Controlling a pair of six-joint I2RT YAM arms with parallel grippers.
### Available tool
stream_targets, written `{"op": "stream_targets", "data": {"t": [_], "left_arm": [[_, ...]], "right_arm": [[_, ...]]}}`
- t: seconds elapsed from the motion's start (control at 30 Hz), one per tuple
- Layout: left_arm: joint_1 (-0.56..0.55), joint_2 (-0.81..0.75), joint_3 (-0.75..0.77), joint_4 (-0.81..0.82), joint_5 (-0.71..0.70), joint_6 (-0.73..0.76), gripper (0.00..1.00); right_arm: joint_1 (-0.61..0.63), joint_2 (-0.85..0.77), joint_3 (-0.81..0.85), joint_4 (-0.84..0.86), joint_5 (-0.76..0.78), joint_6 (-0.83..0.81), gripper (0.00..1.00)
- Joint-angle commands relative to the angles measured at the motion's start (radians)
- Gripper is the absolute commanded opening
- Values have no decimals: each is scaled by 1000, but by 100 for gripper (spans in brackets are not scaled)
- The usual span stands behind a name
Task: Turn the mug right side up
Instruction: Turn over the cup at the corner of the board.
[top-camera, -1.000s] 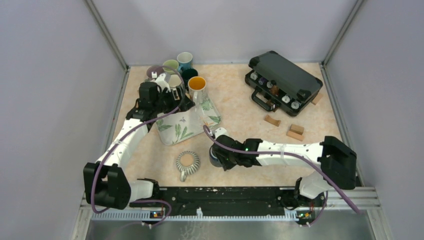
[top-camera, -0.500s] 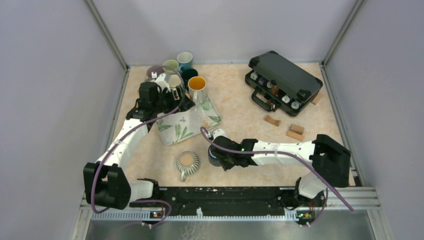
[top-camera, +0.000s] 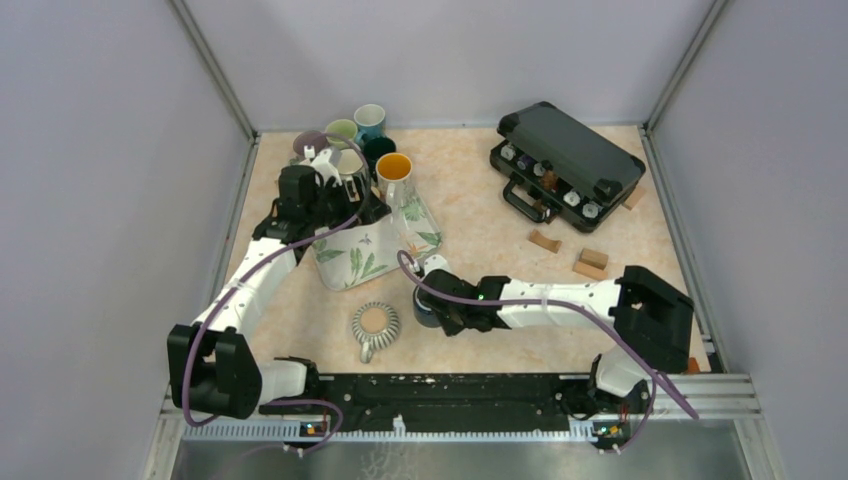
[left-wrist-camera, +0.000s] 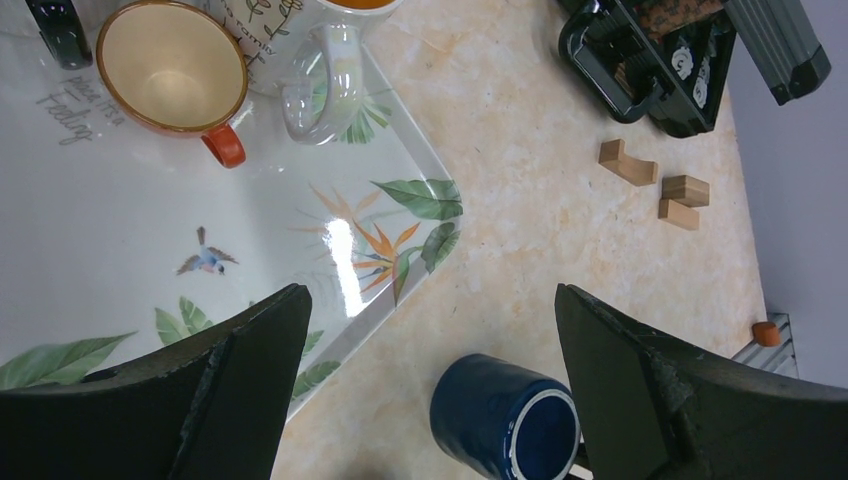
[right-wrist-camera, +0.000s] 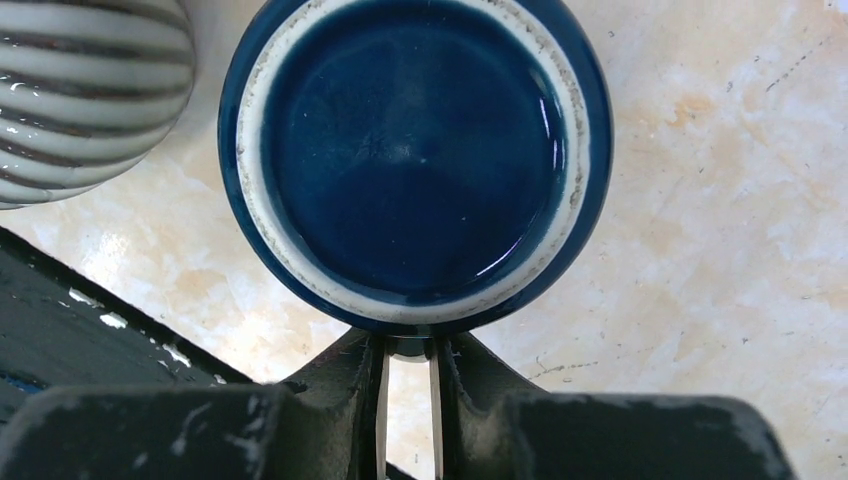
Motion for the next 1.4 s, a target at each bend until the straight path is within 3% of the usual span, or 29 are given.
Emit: {"op": "stream_targets", "data": {"t": [0.0, 0.43, 0.8, 0.97, 1.37], "left_arm": [[6, -12, -9, 47, 27, -13, 98], [6, -20, -20, 82, 95, -127, 98], [6, -24, -58, 182, 232, -250, 99], [6, -17, -82, 223, 312, -309, 98], [-10, -22, -201, 491, 421, -524, 98]], "right_arm": [[-17, -9, 35, 53, 43, 11, 1], [-119, -191, -65, 207, -3, 113, 0], [-307, -348, -198, 440, -196, 253, 0], [-384, -358, -208, 546, -281, 297, 0], [-483, -318, -213, 836, -395, 437, 0]]}}
